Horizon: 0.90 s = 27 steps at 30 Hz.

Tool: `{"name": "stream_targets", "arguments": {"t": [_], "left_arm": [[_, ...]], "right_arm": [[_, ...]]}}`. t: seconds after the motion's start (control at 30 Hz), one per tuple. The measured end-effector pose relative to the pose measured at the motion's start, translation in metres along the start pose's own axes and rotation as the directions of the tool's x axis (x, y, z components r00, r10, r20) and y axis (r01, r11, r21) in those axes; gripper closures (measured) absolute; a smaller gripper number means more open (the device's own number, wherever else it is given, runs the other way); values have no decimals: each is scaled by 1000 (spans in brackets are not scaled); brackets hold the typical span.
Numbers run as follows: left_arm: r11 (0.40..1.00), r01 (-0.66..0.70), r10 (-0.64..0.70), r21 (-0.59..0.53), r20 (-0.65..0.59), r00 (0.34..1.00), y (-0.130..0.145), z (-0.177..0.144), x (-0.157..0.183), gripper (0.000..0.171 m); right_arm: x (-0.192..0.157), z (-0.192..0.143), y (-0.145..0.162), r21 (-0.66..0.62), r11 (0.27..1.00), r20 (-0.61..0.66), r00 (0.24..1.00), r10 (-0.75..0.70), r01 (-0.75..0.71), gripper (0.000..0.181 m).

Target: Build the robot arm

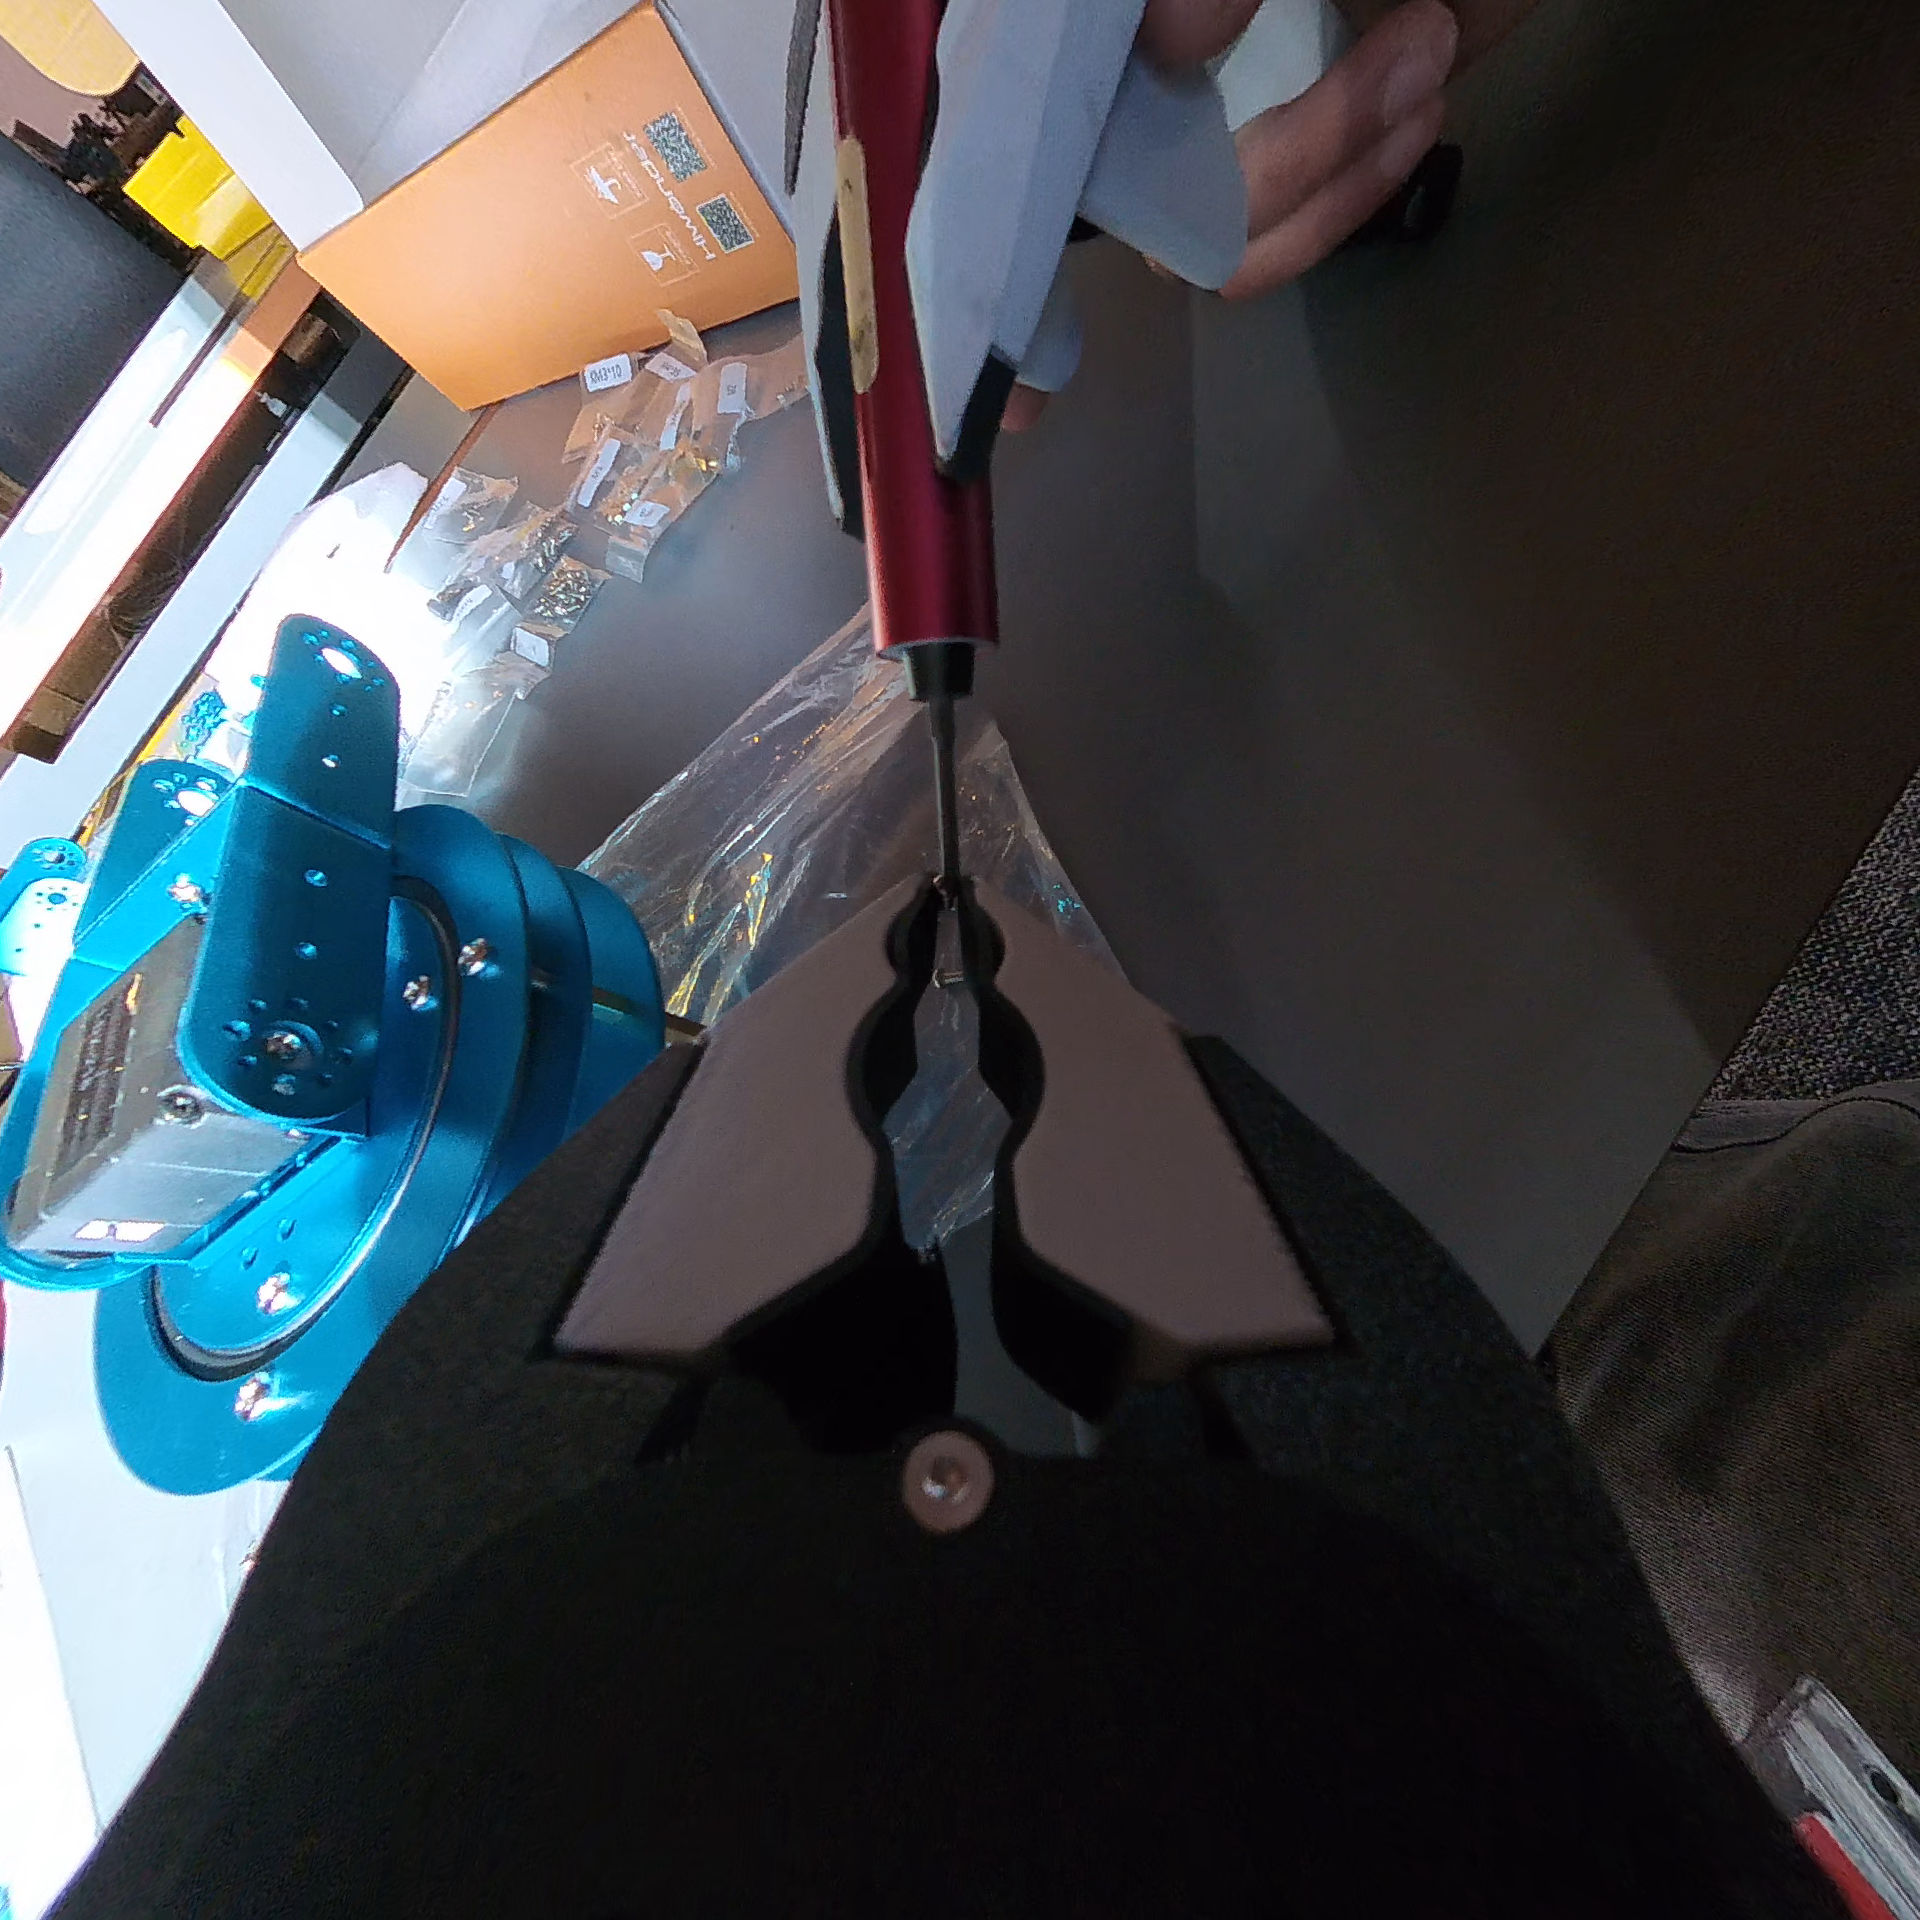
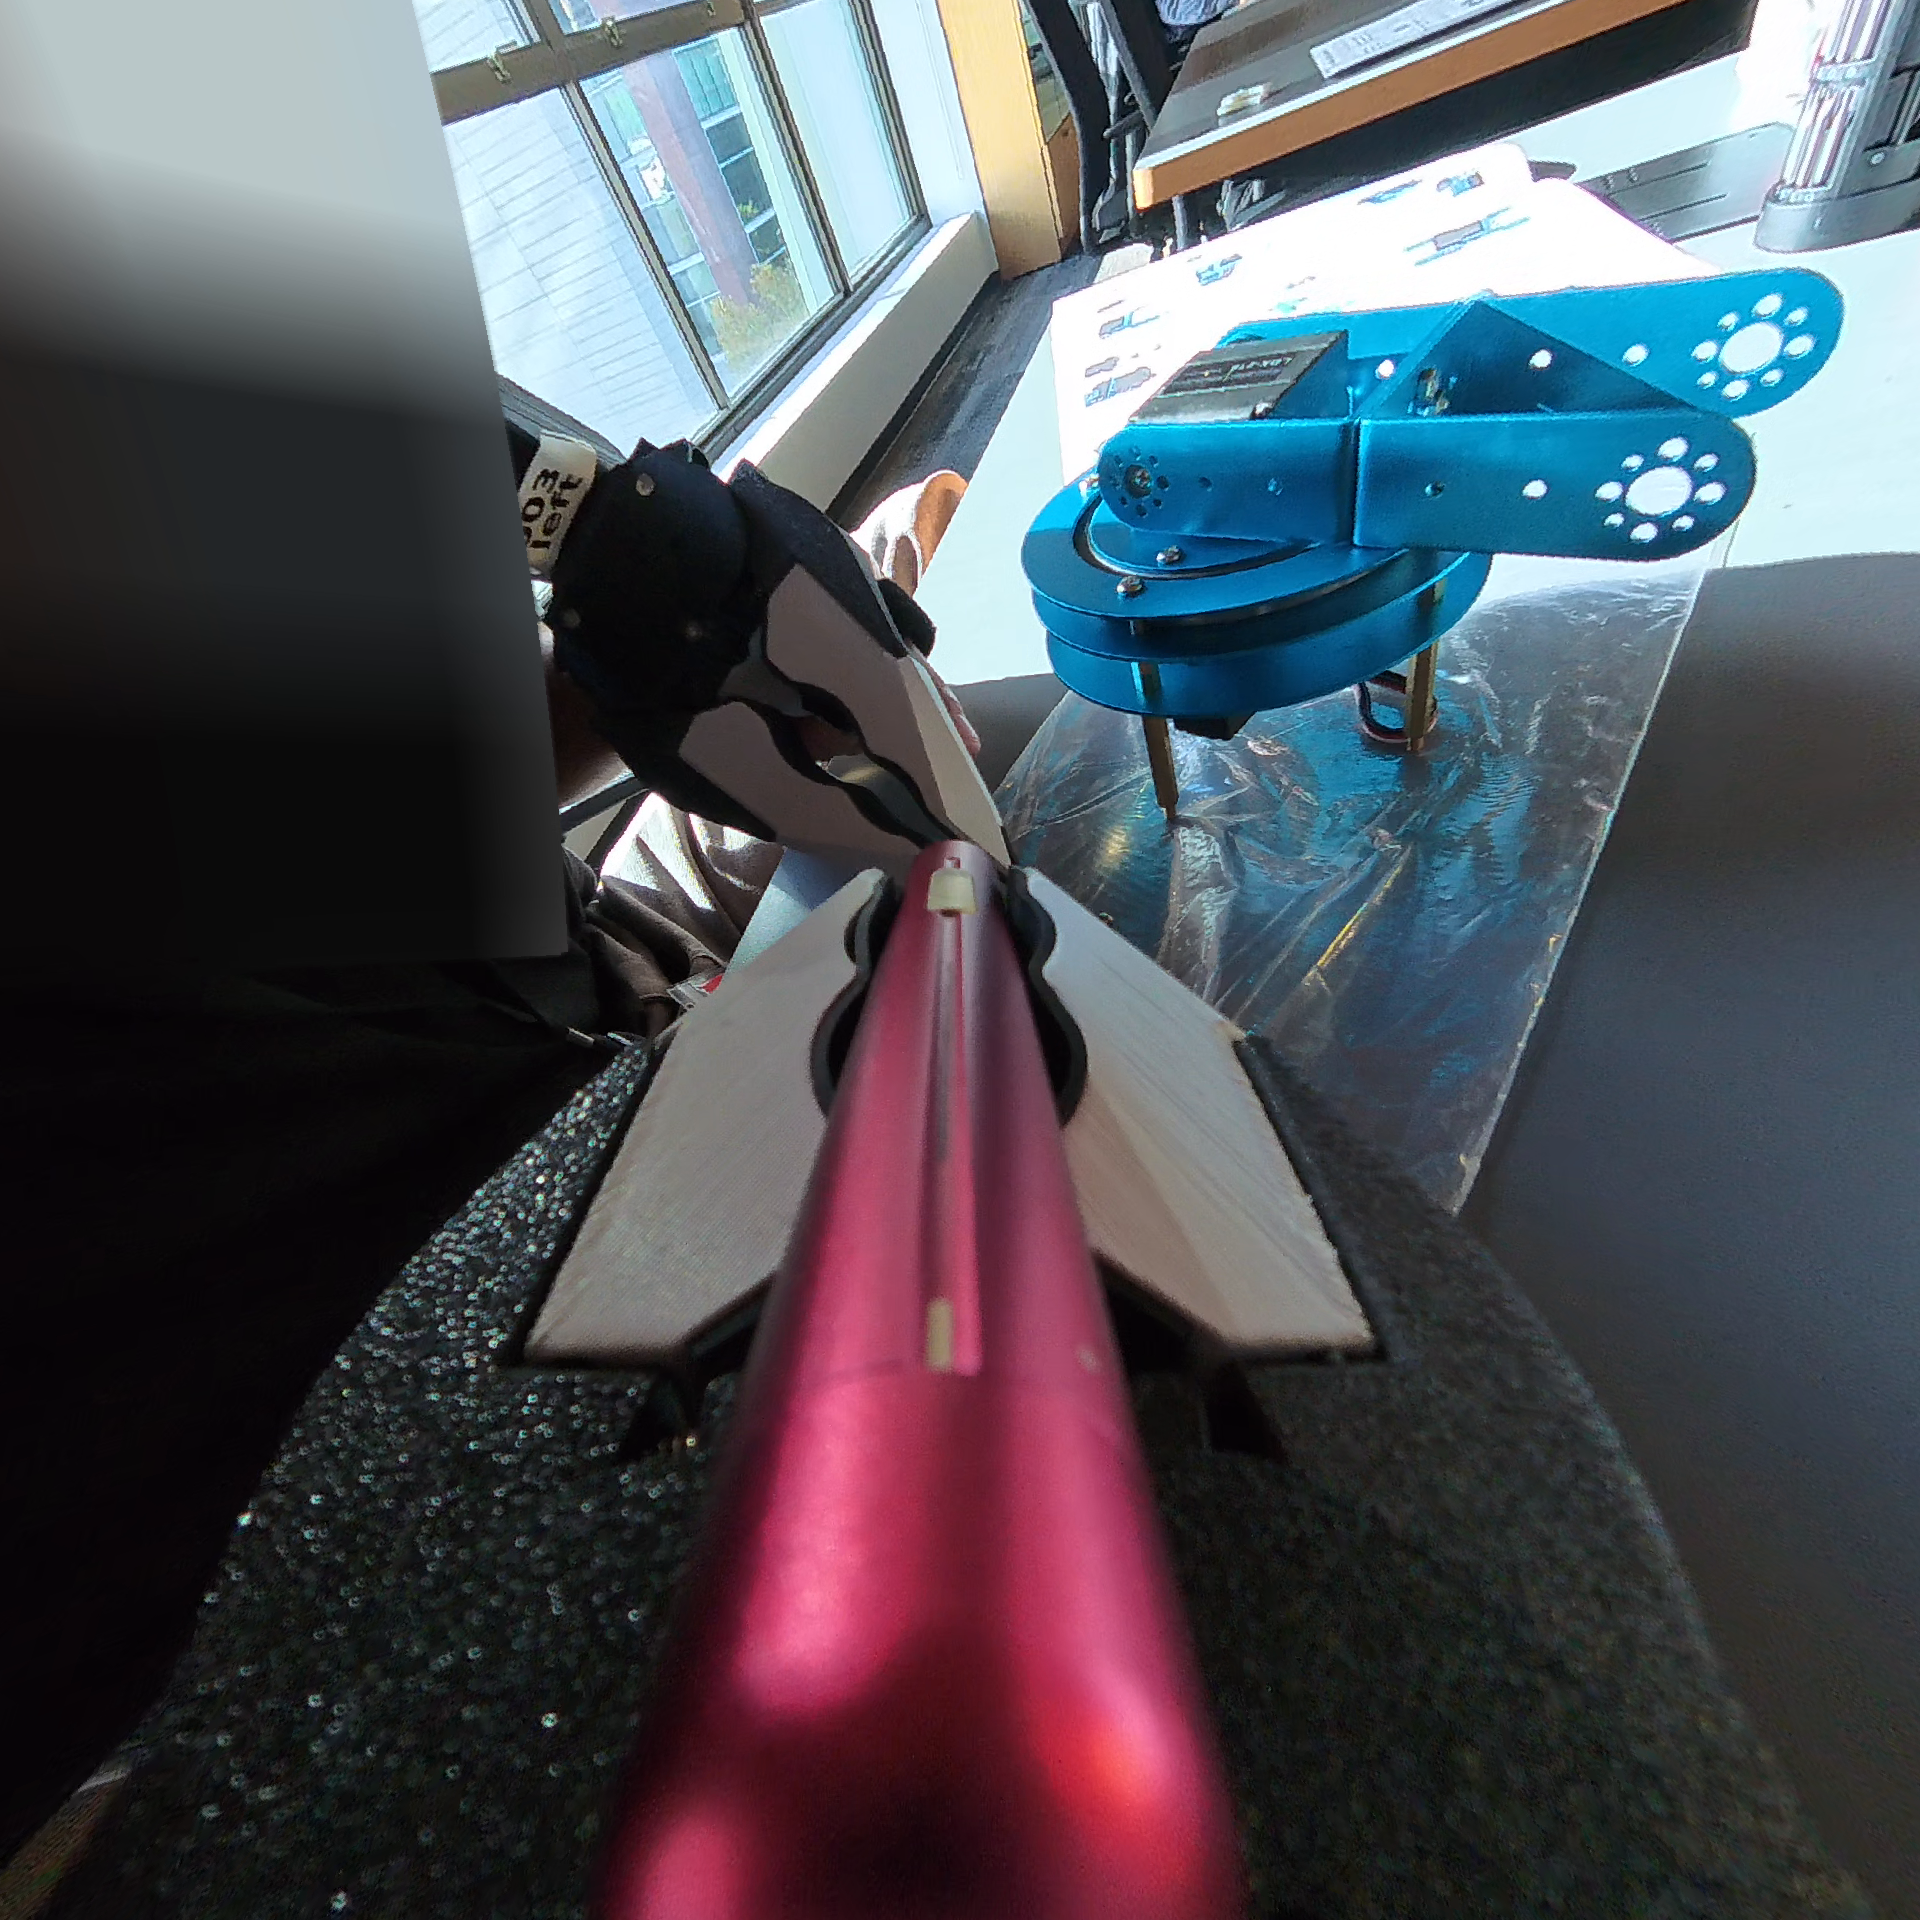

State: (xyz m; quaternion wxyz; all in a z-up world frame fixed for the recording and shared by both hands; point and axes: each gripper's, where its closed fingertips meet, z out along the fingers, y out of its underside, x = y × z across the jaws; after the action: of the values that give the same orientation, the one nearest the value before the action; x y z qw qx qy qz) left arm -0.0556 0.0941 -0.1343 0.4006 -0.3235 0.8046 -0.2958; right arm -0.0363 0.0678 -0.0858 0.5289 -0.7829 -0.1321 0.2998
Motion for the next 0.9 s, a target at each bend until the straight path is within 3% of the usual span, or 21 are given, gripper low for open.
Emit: {"name": "stream_targets", "arguments": {"t": [0.9], "left_arm": [[999, -5, 4, -33, -11, 1000, 4, 3, 2, 169]], "right_arm": [[-1, 1, 2, -49, 992, -56, 991, -123, 120, 160]]}}
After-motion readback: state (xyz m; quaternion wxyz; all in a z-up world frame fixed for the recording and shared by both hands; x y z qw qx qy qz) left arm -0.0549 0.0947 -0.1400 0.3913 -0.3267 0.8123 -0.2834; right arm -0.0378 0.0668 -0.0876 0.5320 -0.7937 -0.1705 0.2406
